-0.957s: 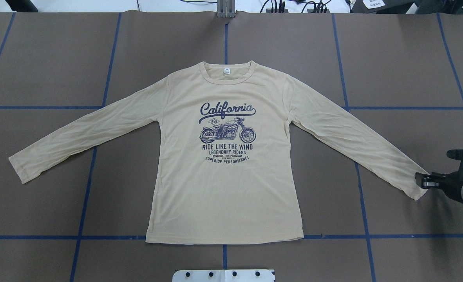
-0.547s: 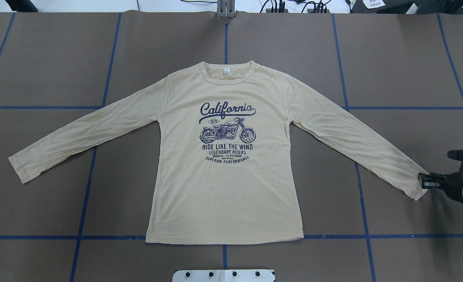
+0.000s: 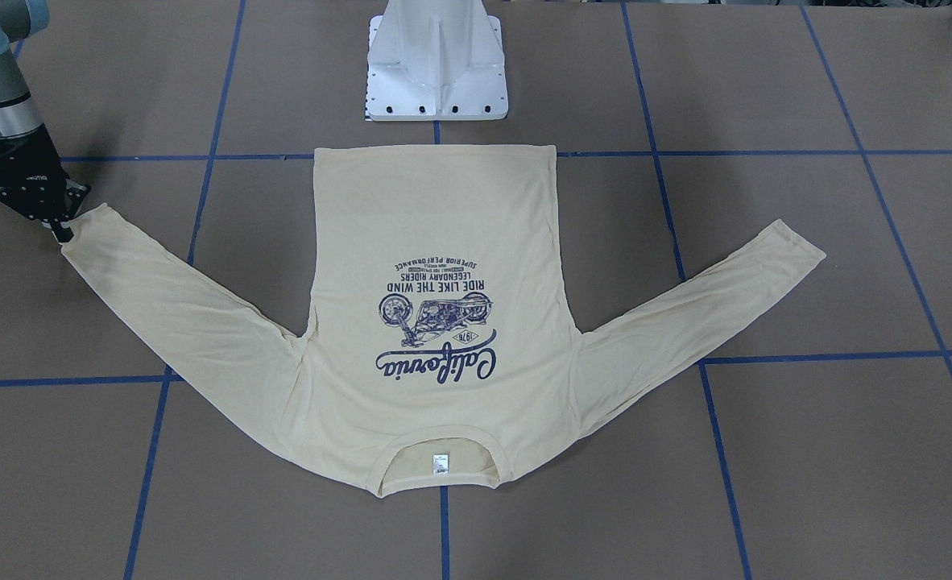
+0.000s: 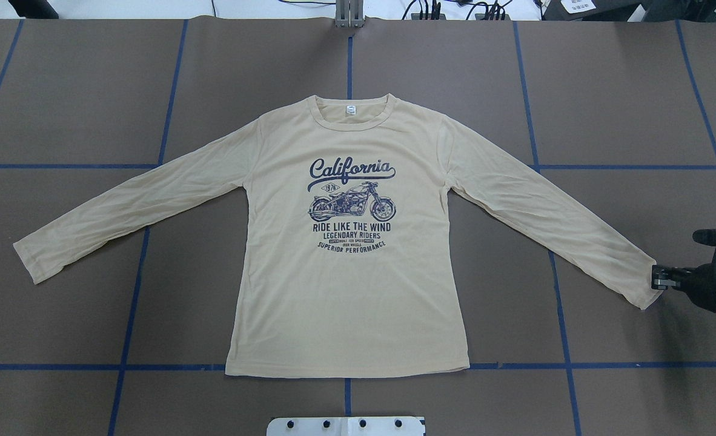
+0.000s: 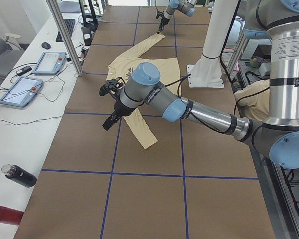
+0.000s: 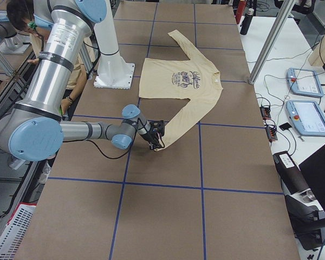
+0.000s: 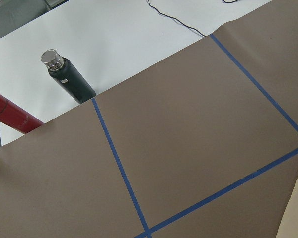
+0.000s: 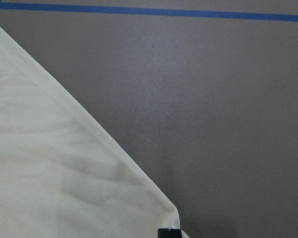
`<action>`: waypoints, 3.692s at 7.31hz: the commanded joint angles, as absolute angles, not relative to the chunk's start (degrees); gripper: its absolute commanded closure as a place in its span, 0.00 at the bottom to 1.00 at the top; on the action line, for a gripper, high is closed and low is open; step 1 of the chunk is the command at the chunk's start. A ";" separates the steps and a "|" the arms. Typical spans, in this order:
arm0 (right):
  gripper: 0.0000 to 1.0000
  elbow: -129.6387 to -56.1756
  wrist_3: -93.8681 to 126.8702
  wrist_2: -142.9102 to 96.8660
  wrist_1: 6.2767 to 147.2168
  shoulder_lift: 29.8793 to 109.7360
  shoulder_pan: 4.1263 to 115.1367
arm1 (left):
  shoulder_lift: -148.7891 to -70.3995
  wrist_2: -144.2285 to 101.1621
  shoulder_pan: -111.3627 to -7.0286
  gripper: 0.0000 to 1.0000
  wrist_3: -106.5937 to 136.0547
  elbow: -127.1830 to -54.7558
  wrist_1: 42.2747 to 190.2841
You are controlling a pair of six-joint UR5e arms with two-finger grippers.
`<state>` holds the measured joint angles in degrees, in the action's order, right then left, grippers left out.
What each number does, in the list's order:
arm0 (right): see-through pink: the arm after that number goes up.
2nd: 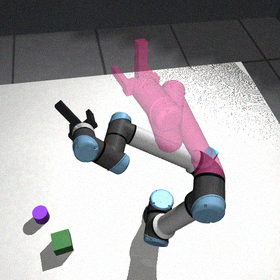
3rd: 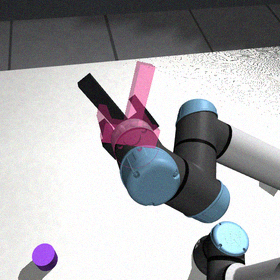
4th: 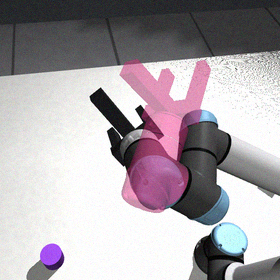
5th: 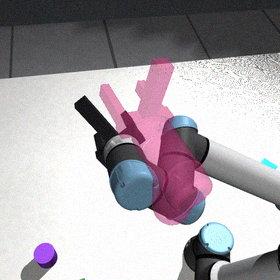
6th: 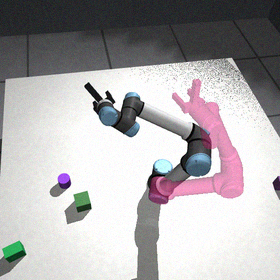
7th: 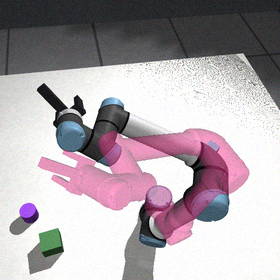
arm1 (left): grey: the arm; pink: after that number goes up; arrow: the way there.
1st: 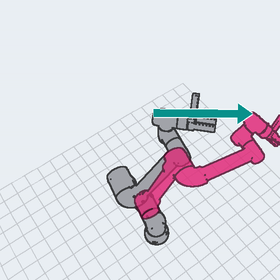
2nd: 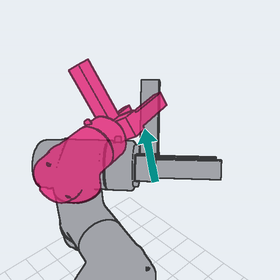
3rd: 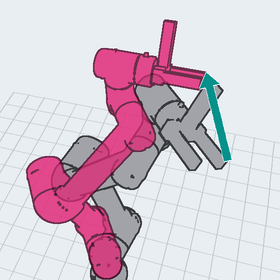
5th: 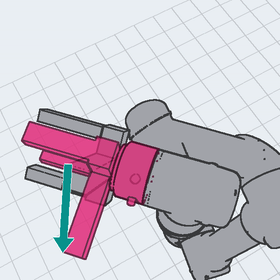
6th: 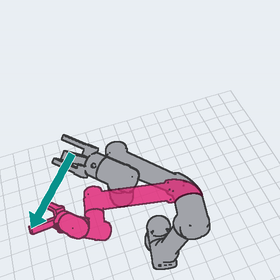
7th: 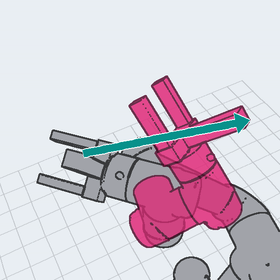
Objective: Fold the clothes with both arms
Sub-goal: 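Lower the right gripper to the cuff of the sleeve nearest it and grasp, then lift the sleeve with the right gripper and carry it across the shirt front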
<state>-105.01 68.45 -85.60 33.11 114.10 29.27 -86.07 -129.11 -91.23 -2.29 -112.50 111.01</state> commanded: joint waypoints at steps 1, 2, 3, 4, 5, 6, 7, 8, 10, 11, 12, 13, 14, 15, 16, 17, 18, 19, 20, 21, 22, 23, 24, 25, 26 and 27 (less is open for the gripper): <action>0.51 -106.44 68.29 -86.83 33.05 114.35 29.71 | -86.04 -129.11 -91.23 0.00 -2.29 -112.50 111.01; 0.47 -106.17 68.20 -86.75 33.13 114.43 29.71 | -86.04 -129.11 -91.23 0.00 -2.29 -112.50 111.01; 0.46 -106.08 67.16 -86.75 33.13 114.61 29.79 | -86.04 -129.11 -91.23 0.00 -2.29 -112.50 111.01; 0.37 -106.00 66.02 -86.75 33.13 115.22 29.79 | -86.04 -129.11 -91.23 0.00 -2.29 -112.50 111.01; 0.28 -105.21 64.44 -86.75 33.13 115.31 29.79 | -86.04 -129.11 -91.23 0.00 -2.29 -112.50 111.01; 0.28 -103.46 64.34 -86.31 33.05 114.96 29.71 | -86.04 -129.11 -91.23 0.00 -2.29 -112.50 111.01; 0.30 -102.75 64.34 -86.22 33.05 114.61 29.62 | -86.04 -129.11 -91.23 0.00 -2.29 -112.50 111.01; 0.34 -102.57 64.42 -86.13 33.05 114.44 29.62 | -86.04 -129.11 -91.23 0.00 -2.29 -112.50 111.01; 0.46 -102.66 64.51 -86.13 33.05 113.82 29.53 | -86.04 -129.11 -91.23 0.00 -2.29 -112.50 111.01; 0.53 -102.74 64.60 -86.13 33.05 113.82 29.53 | -86.04 -129.11 -91.23 0.00 -2.29 -112.59 111.01; 0.61 -102.74 64.60 -86.13 33.05 113.82 29.53 | -86.04 -129.11 -91.23 0.00 -2.29 -112.59 111.01; 0.73 -102.74 64.69 -86.13 33.05 113.82 29.53 | -86.04 -129.11 -91.23 0.00 -2.29 -112.50 111.01; 0.84 -102.74 64.69 -86.13 33.05 113.91 29.62 | -86.04 -129.11 -91.23 0.00 -2.29 -112.59 111.01; 0.94 -102.74 64.69 -86.13 33.05 113.99 29.62 | -86.04 -129.11 -91.23 0.00 -2.29 -112.50 111.01; 1.00 -102.83 64.69 -86.13 33.05 114.08 29.71 | -86.04 -129.11 -91.23 0.00 -2.29 -112.50 111.01; 1.00 -103.18 64.69 -86.13 33.05 114.17 29.97 | -86.04 -129.11 -91.23 0.00 -2.29 -112.50 111.01; 1.00 -103.79 64.43 -86.92 33.05 114.00 31.54 | -86.13 -129.11 -91.23 0.00 -2.29 -112.59 111.01; 1.00 -107.19 64.42 -89.36 33.48 114.17 33.81 | -86.05 -129.11 -91.23 0.00 -2.29 -112.59 111.01; 1.00 -110.10 64.34 -94.87 33.75 114.00 38.45 | -86.04 -129.11 -91.23 0.00 -2.29 -112.59 111.09; 1.00 -112.39 64.34 -99.36 33.92 113.56 42.41 | -86.13 -129.11 -91.23 0.00 -2.29 -112.67 111.01; 1.00 -112.76 64.34 -103.67 34.01 109.90 46.28 | -86.05 -129.11 -91.23 0.00 -2.29 -112.68 111.01; 1.00 -112.68 64.34 -104.93 34.01 104.82 48.84 | -86.04 -129.11 -91.23 0.00 -2.29 -112.76 111.09; 1.00 -112.41 64.42 -104.85 36.19 100.42 49.48 | -86.04 -129.11 -91.23 0.00 -2.29 -112.68 111.01; 1.00 -112.50 64.86 -104.51 44.74 91.41 50.27 | -86.04 -129.11 -91.23 0.00 -2.20 -112.68 111.01; 1.00 -112.59 65.56 -103.89 55.53 81.83 50.27 | -86.04 -129.11 -91.23 0.00 -2.20 -112.76 111.09; 1.00 -112.07 66.44 -101.89 66.68 71.73 49.84 | -86.04 -129.11 -91.23 0.00 -2.20 -112.68 111.01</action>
